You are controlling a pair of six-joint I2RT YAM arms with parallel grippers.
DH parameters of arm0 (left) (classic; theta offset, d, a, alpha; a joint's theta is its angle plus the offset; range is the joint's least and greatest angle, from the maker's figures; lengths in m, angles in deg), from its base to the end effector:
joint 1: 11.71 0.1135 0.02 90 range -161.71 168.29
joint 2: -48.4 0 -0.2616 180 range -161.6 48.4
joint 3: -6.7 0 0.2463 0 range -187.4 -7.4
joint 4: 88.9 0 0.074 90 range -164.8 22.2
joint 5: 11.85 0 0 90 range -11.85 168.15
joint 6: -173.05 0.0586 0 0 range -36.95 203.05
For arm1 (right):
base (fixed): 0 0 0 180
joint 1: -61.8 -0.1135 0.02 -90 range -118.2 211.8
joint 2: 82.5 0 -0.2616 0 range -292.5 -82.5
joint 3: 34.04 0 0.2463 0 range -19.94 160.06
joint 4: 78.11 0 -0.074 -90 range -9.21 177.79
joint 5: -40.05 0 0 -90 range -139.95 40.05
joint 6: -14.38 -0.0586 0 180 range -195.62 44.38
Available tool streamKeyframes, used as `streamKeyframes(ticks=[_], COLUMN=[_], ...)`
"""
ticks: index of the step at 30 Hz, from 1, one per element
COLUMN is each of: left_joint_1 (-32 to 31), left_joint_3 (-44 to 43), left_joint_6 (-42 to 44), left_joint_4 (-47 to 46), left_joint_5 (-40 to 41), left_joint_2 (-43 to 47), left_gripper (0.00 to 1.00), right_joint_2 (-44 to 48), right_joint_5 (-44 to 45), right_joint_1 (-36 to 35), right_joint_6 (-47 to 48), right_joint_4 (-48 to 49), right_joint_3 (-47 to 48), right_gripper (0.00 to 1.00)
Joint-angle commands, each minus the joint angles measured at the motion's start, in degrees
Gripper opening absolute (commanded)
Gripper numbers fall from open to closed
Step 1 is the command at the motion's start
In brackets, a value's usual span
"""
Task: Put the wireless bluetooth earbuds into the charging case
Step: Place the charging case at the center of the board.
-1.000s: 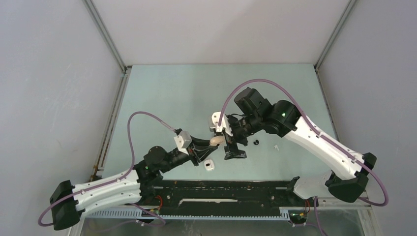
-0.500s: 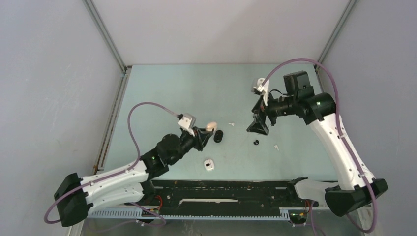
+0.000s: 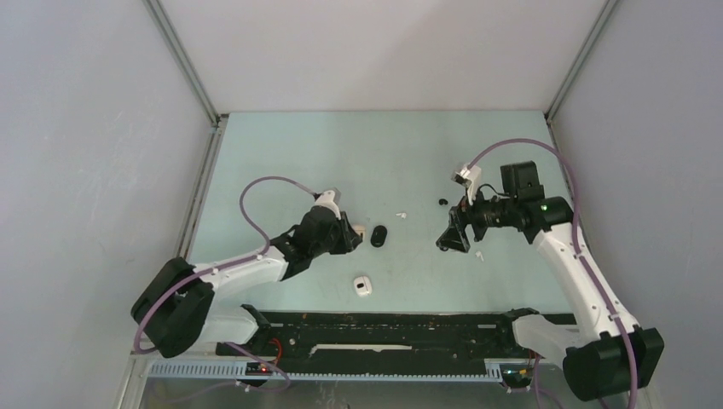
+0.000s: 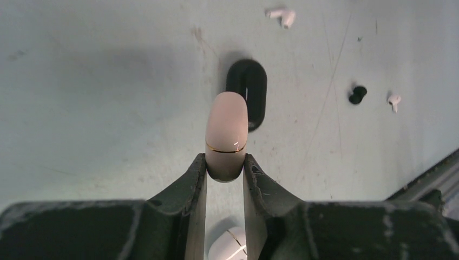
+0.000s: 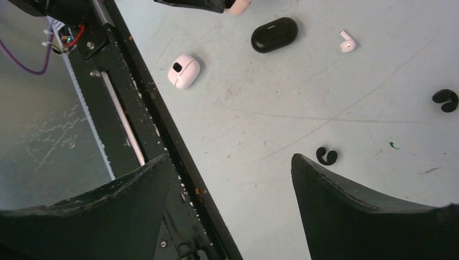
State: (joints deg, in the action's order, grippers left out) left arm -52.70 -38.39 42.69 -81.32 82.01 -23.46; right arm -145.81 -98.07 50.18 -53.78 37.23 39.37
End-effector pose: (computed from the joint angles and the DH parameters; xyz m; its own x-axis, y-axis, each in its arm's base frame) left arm 0.2047 -0.1727 0.1764 -0.7212 -0.2293 -0.6537 0.1909 0.8413 -0.5057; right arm 0.1975 0.0852 0.2983 -0.5334 -0.3632 -0.7639 -0.8142 0.4652 0.3473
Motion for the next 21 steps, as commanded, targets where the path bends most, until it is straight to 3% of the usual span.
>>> streamKeyframes(ticks=[1,4,13,21], left_joint_1=[0.6,1.1,2.0,3.4], left_joint_3=[-2.8,-3.5,-4.4,-2.8], left_joint_6=[-3.3,-3.6,-3.2,-1.6], left_joint_4=[-0.6,-0.2,-0.2,4.1], left_joint_5=[-5.3,-6.2,-9.8,-7.3], left_joint_2=[-2.7,-5.3,-10.4,-6.8], left_gripper=[0.14,0.20,0.22,0.39], right_joint_2=[4.7,5.8,6.2,4.7], right_joint_5=[2.1,2.3,3.1,3.4], right_joint_1=[0.2,0.3,0.4,0.4], right_joint_6=[-3.3,-3.6,-3.5,-3.3], right_joint_4=[8.0,8.9,9.2,9.3], right_joint_3=[-4.2,-6.1,-7.5,-7.5], right_gripper=[0.84,0.84,0.84,0.85])
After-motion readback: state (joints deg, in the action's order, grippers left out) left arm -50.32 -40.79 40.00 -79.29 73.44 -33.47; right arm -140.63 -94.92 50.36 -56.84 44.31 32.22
